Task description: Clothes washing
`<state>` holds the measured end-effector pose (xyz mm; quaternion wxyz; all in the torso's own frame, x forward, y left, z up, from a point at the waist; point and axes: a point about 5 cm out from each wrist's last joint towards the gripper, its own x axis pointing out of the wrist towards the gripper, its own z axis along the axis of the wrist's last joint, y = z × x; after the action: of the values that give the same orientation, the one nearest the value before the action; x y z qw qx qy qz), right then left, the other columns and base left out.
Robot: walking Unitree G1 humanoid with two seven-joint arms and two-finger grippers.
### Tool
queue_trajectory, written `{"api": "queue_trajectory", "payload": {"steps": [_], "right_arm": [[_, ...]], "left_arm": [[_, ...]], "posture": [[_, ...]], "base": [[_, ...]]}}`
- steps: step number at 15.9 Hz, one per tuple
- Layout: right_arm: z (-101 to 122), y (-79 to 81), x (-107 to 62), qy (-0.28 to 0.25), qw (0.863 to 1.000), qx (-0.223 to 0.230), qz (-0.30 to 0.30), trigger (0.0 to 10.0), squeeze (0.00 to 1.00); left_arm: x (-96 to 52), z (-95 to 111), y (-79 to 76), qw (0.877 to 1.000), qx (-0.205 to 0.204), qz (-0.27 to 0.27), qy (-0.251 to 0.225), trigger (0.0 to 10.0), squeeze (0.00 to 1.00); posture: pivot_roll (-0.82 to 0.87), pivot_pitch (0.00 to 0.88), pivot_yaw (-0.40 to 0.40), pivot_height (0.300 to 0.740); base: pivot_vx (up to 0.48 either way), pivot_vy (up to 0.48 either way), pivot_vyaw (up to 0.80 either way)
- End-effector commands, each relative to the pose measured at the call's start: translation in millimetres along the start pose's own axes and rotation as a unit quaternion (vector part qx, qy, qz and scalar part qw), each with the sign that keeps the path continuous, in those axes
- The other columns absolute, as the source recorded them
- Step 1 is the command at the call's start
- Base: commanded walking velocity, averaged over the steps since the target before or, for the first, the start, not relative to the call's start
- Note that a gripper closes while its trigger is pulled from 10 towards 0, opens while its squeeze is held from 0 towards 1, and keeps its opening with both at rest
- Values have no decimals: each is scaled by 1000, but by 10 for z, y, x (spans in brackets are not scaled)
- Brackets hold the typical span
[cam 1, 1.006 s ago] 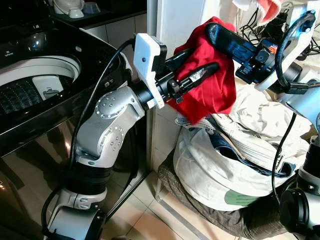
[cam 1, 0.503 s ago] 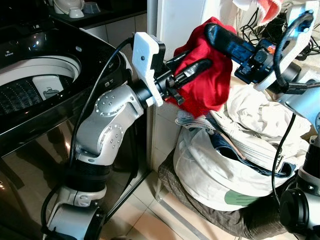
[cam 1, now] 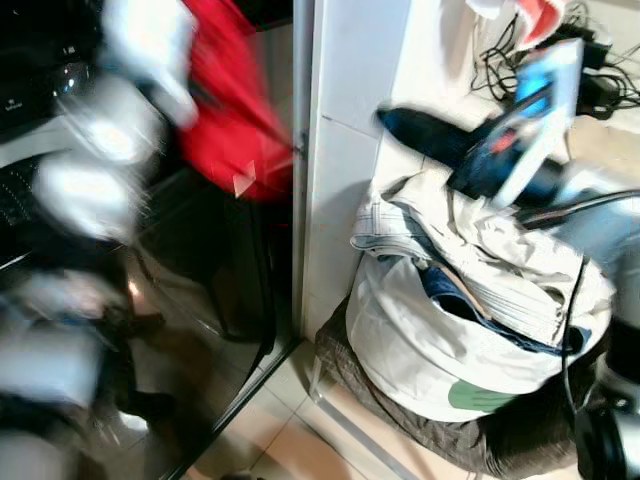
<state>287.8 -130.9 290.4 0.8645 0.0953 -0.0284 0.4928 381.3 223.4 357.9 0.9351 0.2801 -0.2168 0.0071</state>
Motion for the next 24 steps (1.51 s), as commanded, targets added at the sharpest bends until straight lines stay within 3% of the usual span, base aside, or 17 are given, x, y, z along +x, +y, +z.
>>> {"api": "queue_trajectory", "payload": {"steps": [1, 2, 3, 5, 6, 7, 8, 10, 12, 17, 19, 21, 22, 23, 24], "right_arm": [[0, 96, 75, 4, 1000, -21, 14, 10000, 0], [-62, 131, 143, 14, 1000, -22, 16, 10000, 0], [-122, 158, 196, 23, 999, -25, 16, 10000, 0], [-212, 206, 233, 42, 998, -36, 16, 10000, 0], [-241, 226, 231, 47, 998, -38, 17, 10000, 0], [-292, 252, 219, 59, 997, -42, 20, 10000, 0], [-335, 266, 213, 71, 996, -47, 20, 10000, 0], [-391, 291, 209, 88, 994, -55, 22, 10000, 0], [-416, 296, 208, 95, 993, -60, 22, 10000, 0], [-433, 271, 206, 108, 992, -67, 23, 10000, 0], [-457, 242, 200, 118, 991, -66, 16, 10000, 0], [-485, 162, 183, 132, 989, -69, -13, 10000, 0], [-487, 111, 179, 133, 988, -71, -34, 10000, 0], [-485, 37, 174, 133, 986, -72, -64, 10000, 0], [-512, -180, 142, 147, 974, -85, -152, 10000, 0]], "left_arm": [[72, -65, 34, 995, 91, -3, 33, 0, 0], [97, -216, 126, 983, 161, 5, 90, 2431, 0], [89, -328, 196, 971, 203, 15, 123, 10000, 0], [58, -455, 238, 951, 265, 12, 156, 10000, 0], [44, -507, 232, 946, 275, 3, 171, 10000, 0], [1, -648, 149, 942, 257, -40, 211, 10000, 0], [-67, -806, 39, 935, 226, -88, 258, 10000, 1000], [-186, -1003, -62, 914, 210, -135, 321, 10000, 1000], [-262, -1100, -35, 900, 210, -142, 354, 10000, 1000], [-345, -1154, 57, 887, 176, -170, 391, 10000, 1000], [-347, -1143, 87, 887, 171, -173, 392, 10000, 1000], [-341, -1116, 195, 890, 190, -150, 386, 10000, 1000], [-326, -1090, 229, 897, 189, -139, 374, 10000, 1000], [-283, -1036, 214, 914, 156, -133, 351, 10000, 1000], [-183, -905, 53, 942, 64, -162, 288, 10000, 0]], "posture": [[-3, 0, -16, 740], [-2, 0, -8, 740], [-5, 0, -1, 740], [-14, 0, 12, 740], [-18, 0, 16, 740], [-18, 0, 17, 740], [-22, 0, 20, 740], [-25, 0, 21, 740], [-25, 0, 21, 740], [-17, 0, 6, 740], [-16, 0, 4, 740], [-16, 0, 2, 740], [-19, 0, 2, 740], [-20, 0, 3, 740], [-20, 0, 3, 740]], "base": [[0, 0, 0], [0, 0, 0], [0, 0, 0], [0, 0, 0], [0, 0, 0], [0, 0, 0], [0, 0, 0], [0, 0, 0], [0, 0, 0], [0, 0, 0], [0, 0, 0], [0, 0, 0], [0, 0, 0], [0, 0, 0], [0, 0, 0]]}}
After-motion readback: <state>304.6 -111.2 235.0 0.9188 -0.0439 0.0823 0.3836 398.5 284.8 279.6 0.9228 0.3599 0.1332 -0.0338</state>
